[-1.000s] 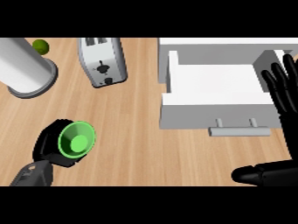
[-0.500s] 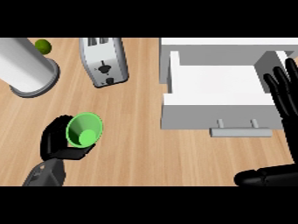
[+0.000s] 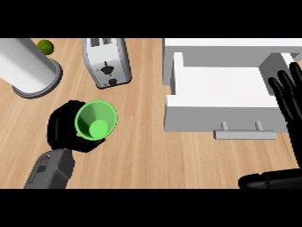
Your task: Pick up the cup, place it into the drawer and close the drawer
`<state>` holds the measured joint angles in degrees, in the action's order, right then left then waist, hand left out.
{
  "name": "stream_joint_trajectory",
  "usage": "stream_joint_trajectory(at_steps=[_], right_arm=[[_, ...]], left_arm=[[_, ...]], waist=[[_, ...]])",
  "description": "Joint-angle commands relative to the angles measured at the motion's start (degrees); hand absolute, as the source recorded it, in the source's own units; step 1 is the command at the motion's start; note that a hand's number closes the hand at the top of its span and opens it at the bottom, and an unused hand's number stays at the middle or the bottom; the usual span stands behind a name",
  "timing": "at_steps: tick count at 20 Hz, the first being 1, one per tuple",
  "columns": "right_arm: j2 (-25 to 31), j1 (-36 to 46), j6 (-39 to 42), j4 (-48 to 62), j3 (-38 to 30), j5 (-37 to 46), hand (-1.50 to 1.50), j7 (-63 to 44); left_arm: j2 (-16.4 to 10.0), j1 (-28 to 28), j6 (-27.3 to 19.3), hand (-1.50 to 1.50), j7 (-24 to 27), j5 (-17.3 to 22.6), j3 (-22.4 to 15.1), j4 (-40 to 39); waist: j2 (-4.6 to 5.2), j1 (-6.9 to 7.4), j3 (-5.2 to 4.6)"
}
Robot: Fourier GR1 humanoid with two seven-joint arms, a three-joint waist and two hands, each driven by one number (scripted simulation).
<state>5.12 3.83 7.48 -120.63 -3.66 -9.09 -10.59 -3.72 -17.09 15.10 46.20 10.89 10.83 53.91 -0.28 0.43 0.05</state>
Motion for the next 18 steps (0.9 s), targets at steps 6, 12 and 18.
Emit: stream_joint_trajectory(at_steps=[6, 12, 18], right_arm=[[0.08, 3.08, -0.60, 1.78, -0.13, 0.10, -1.50, -0.78], [-1.17, -0.30, 0.28, 2.90, 0.91, 1.43, -1.50, 3.29], [0.76, 0.53, 1.83, 4.27, -1.92, -0.35, -1.50, 3.98]], left_arm=[[2.32, -2.65, -4.60, 1.50, -22.34, 4.62, -4.68, 23.96], [3.69, -8.18, -14.96, 1.50, -28.48, 5.65, -10.63, 27.93], [3.71, -17.15, -22.70, 1.50, -33.59, 2.07, -14.21, 27.25]], waist=[[0.13, -0.12, -0.02], [0.23, -0.61, -0.03], [0.29, -0.77, -0.02]])
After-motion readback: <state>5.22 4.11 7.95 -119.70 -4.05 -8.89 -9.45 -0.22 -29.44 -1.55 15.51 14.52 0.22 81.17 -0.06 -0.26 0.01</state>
